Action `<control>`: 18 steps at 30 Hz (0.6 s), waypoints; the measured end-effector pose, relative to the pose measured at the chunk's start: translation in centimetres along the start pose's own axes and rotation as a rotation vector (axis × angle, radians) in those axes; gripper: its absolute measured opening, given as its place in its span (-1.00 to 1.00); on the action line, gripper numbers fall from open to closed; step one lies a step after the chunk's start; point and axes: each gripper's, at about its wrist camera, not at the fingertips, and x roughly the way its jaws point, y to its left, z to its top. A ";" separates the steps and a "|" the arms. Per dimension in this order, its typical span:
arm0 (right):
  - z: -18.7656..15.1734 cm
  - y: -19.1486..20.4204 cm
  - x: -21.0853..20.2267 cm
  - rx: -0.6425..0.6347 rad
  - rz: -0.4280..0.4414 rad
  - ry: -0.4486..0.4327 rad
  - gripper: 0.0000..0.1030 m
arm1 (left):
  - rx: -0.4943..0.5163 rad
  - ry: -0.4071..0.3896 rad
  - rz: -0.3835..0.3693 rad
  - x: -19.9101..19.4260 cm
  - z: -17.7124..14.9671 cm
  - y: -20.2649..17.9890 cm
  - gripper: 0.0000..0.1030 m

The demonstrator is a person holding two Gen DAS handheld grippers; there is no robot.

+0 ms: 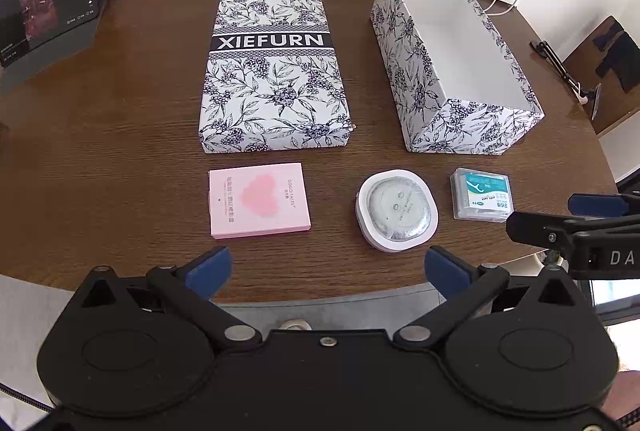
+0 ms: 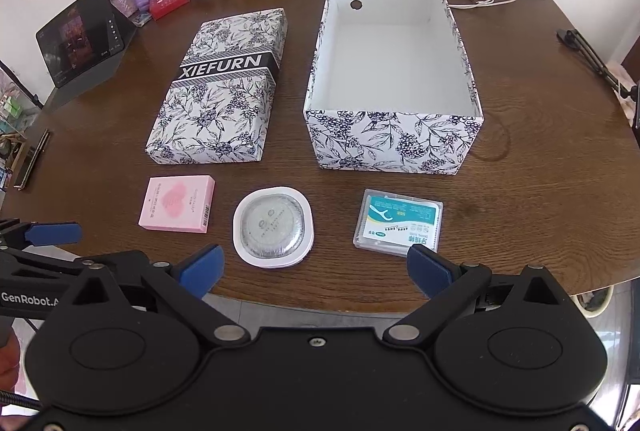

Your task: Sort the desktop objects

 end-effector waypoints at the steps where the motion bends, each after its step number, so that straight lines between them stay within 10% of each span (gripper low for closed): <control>1: 0.0 0.0 0.0 0.000 0.000 0.000 0.94 | -0.001 -0.001 0.001 0.0 -0.1 0.0 1.00; 18: 0.2 -0.2 0.3 -0.002 0.004 0.006 0.94 | 0.010 0.011 0.007 0.5 0.1 0.2 1.00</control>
